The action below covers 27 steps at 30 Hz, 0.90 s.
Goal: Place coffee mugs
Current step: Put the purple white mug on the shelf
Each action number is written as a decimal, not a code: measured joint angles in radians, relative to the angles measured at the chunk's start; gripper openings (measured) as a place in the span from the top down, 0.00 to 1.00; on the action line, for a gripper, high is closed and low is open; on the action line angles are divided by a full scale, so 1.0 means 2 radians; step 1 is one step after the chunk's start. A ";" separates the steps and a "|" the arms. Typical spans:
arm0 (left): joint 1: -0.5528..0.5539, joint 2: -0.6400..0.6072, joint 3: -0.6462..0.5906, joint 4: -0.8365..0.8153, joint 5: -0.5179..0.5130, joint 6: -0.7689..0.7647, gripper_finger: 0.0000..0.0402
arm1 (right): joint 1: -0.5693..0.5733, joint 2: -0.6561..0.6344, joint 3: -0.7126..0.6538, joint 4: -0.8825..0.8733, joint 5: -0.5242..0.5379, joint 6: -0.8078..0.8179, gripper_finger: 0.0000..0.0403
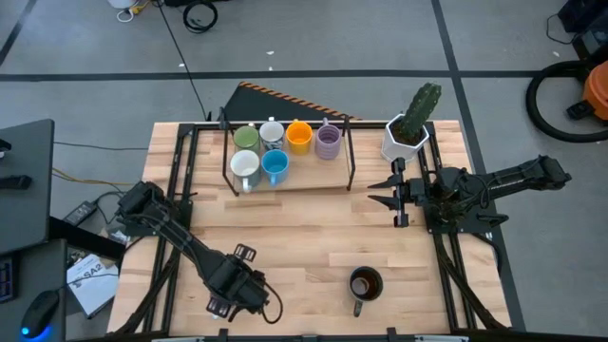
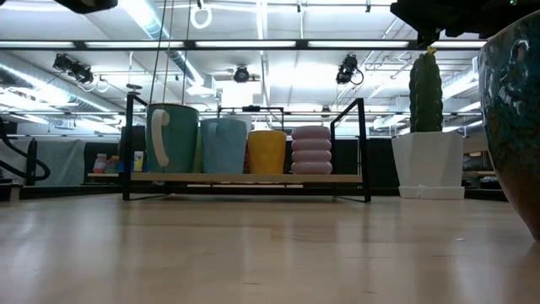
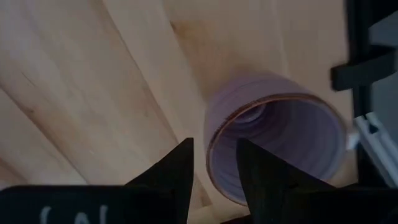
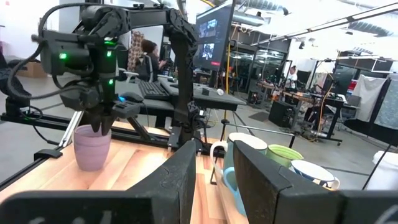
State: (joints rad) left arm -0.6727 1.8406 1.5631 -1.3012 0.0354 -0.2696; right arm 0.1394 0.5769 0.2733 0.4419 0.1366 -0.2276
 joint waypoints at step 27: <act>0.068 0.047 0.034 0.009 -0.066 0.122 0.94 | 0.000 0.000 0.000 0.004 0.000 0.000 0.72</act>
State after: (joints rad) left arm -0.5366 1.9339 1.6305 -1.2831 -0.0966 -0.0256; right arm 0.1394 0.5777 0.2733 0.4496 0.1364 -0.2272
